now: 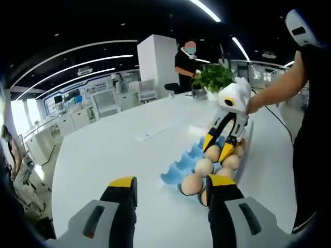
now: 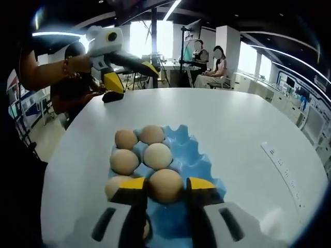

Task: Place the egg into an empty slot of the egg tray after lifting it from the table, then release the egg inside the slot.

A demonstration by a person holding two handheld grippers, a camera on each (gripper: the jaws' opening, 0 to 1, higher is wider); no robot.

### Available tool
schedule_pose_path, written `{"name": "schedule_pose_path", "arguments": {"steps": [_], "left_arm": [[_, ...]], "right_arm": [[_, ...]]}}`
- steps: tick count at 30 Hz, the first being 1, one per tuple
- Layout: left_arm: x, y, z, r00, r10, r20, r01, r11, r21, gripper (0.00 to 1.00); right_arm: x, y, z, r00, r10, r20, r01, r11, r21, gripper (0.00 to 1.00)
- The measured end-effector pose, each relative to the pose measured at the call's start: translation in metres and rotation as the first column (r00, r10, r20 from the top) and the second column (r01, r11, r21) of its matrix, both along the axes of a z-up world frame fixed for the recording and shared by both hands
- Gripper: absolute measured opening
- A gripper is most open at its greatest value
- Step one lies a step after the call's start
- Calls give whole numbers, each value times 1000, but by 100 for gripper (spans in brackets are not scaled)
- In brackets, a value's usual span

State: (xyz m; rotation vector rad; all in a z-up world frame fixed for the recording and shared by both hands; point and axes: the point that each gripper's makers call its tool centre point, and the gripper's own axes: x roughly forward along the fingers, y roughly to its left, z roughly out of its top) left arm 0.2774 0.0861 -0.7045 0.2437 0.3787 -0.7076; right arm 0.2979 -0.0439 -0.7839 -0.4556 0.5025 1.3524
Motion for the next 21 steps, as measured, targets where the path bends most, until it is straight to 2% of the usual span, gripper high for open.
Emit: {"name": "schedule_pose_path", "arguments": {"steps": [13, 21], "left_arm": [[1, -1, 3, 1000, -3, 9, 3, 1000, -2, 54], [2, -2, 3, 1000, -7, 8, 7, 1000, -8, 54]], "right_arm": [[-1, -12, 4, 999, -29, 16, 29, 1000, 12, 33], [-1, -27, 15, 998, -58, 19, 57, 996, 62, 32]]}}
